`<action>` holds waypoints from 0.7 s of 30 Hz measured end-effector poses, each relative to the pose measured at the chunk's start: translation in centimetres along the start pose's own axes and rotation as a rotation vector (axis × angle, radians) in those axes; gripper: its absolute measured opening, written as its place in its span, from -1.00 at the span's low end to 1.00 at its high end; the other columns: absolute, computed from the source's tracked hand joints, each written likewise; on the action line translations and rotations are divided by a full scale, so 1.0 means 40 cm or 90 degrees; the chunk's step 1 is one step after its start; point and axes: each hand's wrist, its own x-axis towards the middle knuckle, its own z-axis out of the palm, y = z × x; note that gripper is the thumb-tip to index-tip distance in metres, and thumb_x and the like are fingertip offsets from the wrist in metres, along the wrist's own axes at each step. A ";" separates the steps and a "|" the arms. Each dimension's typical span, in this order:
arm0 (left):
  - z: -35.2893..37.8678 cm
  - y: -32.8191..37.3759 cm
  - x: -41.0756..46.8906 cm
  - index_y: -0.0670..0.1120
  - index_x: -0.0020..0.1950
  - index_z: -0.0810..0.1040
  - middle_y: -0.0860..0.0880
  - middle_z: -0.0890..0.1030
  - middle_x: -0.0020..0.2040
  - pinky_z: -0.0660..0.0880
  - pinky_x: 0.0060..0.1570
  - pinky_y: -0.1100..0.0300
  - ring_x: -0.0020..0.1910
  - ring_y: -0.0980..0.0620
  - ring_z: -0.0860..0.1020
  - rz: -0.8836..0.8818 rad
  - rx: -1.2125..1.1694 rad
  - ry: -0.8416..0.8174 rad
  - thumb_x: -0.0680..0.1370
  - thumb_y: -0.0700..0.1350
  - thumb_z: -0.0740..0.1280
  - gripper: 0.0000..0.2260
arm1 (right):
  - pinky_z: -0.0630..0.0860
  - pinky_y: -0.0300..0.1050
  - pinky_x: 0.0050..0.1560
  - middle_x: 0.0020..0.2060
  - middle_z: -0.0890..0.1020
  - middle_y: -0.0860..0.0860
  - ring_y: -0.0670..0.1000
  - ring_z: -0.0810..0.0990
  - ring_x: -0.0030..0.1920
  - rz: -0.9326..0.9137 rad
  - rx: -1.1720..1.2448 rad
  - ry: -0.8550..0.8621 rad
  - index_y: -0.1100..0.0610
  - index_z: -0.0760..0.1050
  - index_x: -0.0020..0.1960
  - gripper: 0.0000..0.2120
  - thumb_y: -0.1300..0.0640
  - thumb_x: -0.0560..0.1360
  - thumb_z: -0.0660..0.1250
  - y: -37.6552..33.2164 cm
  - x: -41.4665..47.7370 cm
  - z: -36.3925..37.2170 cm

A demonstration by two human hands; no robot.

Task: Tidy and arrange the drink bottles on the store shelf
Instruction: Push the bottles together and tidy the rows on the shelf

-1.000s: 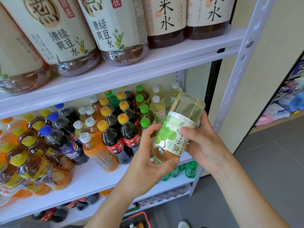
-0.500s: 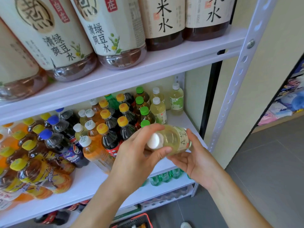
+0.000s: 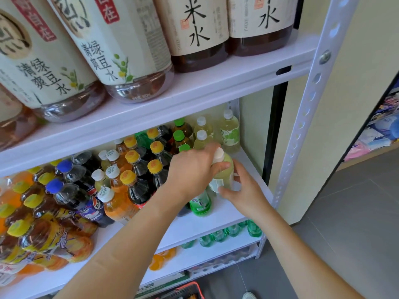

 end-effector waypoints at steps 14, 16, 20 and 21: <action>0.126 -0.016 0.204 -0.08 0.12 0.57 -0.08 0.45 -0.18 0.35 -0.28 0.10 -0.01 -0.18 0.59 -0.076 0.203 -0.236 0.52 0.12 0.40 -0.68 | 0.49 -0.04 0.11 0.15 0.60 0.12 0.16 0.56 0.16 -0.027 -0.008 0.274 0.16 0.45 0.27 -0.65 0.27 0.49 0.27 -0.050 0.339 -0.037; 0.130 -0.016 0.213 -0.07 0.10 0.57 -0.04 0.37 -0.22 0.31 -0.28 0.10 -0.06 -0.15 0.57 -0.085 0.208 -0.244 0.52 0.10 0.40 -0.71 | 0.48 0.02 0.19 0.20 0.57 0.15 0.17 0.53 0.22 -0.047 -0.050 0.278 0.20 0.43 0.31 -0.62 0.26 0.49 0.29 -0.053 0.395 -0.034; 0.130 -0.017 0.221 -0.06 0.10 0.55 -0.05 0.49 -0.18 0.29 -0.23 0.11 -0.15 -0.09 0.49 -0.066 0.221 -0.250 0.53 0.13 0.38 -0.70 | 0.46 0.22 0.21 0.30 0.48 0.13 0.19 0.41 0.33 0.057 -0.111 0.266 0.12 0.36 0.37 -0.55 0.10 0.50 0.31 -0.035 0.491 -0.020; 0.130 -0.018 0.221 -0.07 0.11 0.55 -0.07 0.56 -0.10 0.30 -0.24 0.11 -0.09 -0.10 0.55 -0.066 0.215 -0.253 0.53 0.12 0.38 -0.70 | 0.44 0.26 0.22 0.34 0.42 0.14 0.20 0.35 0.37 0.101 -0.139 0.259 0.07 0.34 0.40 -0.52 0.03 0.51 0.31 -0.029 0.505 -0.015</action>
